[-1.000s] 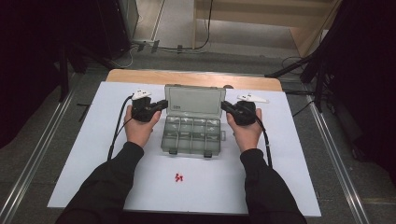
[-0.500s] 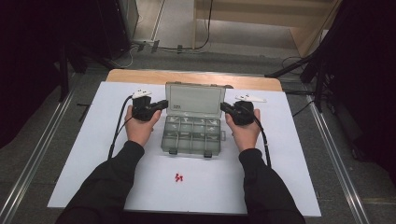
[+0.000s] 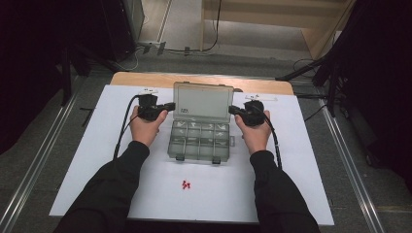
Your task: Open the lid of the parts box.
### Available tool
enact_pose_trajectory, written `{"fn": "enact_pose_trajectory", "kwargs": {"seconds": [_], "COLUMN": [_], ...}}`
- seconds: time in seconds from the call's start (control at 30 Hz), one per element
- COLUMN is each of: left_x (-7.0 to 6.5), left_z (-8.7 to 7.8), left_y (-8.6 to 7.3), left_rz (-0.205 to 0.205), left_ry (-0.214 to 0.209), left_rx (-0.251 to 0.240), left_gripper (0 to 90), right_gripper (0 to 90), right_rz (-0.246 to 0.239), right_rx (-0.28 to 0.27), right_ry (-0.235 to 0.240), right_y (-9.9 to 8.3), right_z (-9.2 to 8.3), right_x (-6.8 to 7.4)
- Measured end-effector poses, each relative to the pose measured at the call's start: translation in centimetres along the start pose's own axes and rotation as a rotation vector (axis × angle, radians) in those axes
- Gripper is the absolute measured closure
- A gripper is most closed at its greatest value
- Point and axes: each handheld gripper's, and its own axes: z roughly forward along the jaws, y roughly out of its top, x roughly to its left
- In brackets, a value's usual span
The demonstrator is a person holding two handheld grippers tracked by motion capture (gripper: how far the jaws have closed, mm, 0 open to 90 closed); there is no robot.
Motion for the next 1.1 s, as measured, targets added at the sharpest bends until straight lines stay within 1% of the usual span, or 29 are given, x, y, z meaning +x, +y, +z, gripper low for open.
{"fn": "enact_pose_trajectory", "kwargs": {"seconds": [0.07, 0.1, 0.13, 0.23, 0.33, 0.37, 0.43, 0.47, 0.53, 0.6, 0.63, 0.73, 0.77, 0.83, 0.9, 0.97, 1.0, 1.1], "left_x": [0.1, 0.2, 0.3, 0.5, 0.7, 0.6, 0.7, 0.7, 0.9, 1.1, 1.2, 1.2, 1.3, 1.4, 1.5, 1.5, 1.6, 1.6], "left_z": [0.2, 0.2, 0.3, 0.5, 0.6, 0.7, 0.7, 0.8, 0.9, 1.0, 1.1, 1.2, 1.3, 1.4, 1.5, 1.6, 1.6, 1.7], "left_y": [0.2, 0.3, 0.4, 0.5, 0.5, 0.6, 0.6, 0.7, 0.7, 0.8, 0.9, 0.9, 1.0, 0.9, 0.9, 0.9, 0.9, 0.9], "left_rz": [-0.023, -0.032, -0.035, -0.052, -0.056, -0.051, -0.058, -0.072, -0.077, -0.086, -0.085, -0.095, -0.096, -0.108, -0.116, -0.119, -0.120, -0.121], "left_ry": [-0.003, -0.005, -0.006, -0.015, -0.016, -0.010, -0.011, -0.013, -0.019, -0.025, -0.030, -0.029, -0.027, -0.032, -0.033, -0.032, -0.031, -0.035], "left_rx": [0.010, 0.020, 0.029, 0.037, 0.040, 0.044, 0.050, 0.054, 0.064, 0.066, 0.075, 0.077, 0.087, 0.087, 0.086, 0.089, 0.096, 0.092], "left_gripper": [85.3, 85.3, 85.3, 85.4, 85.5, 85.6, 85.7, 85.7, 85.8, 85.7, 85.8, 85.8, 85.8, 85.8, 85.7, 85.7, 85.6, 85.6], "right_gripper": [85.1, 85.1, 85.0, 84.9, 84.7, 84.6, 84.6, 84.5, 84.3, 84.1, 84.1, 83.9, 83.9, 83.7, 83.5, 83.3, 83.2, 83.0], "right_rz": [0.002, 0.012, 0.011, 0.028, 0.038, 0.038, 0.041, 0.044, 0.048, 0.051, 0.052, 0.065, 0.069, 0.092, 0.098, 0.106, 0.119, 0.128], "right_rx": [0.008, 0.011, 0.014, 0.020, 0.035, 0.043, 0.048, 0.050, 0.052, 0.066, 0.065, 0.068, 0.069, 0.082, 0.084, 0.085, 0.086, 0.088], "right_ry": [0.009, 0.012, 0.017, 0.030, 0.035, 0.037, 0.037, 0.042, 0.040, 0.041, 0.044, 0.052, 0.057, 0.066, 0.069, 0.076, 0.083, 0.094], "right_y": [0.1, 0.1, 0.2, 0.2, 0.4, 0.5, 0.5, 0.5, 0.6, 0.7, 0.7, 0.7, 0.7, 0.7, 0.7, 0.7, 0.7, 0.6], "right_z": [0.1, 0.2, 0.3, 0.6, 0.7, 0.8, 0.8, 0.9, 1.0, 1.1, 1.2, 1.3, 1.4, 1.5, 1.6, 1.8, 1.9, 2.0], "right_x": [-0.1, -0.2, -0.4, -0.7, -0.8, -0.9, -0.9, -1.0, -1.1, -1.1, -1.2, -1.4, -1.5, -1.6, -1.7, -1.9, -2.0, -2.3]}}
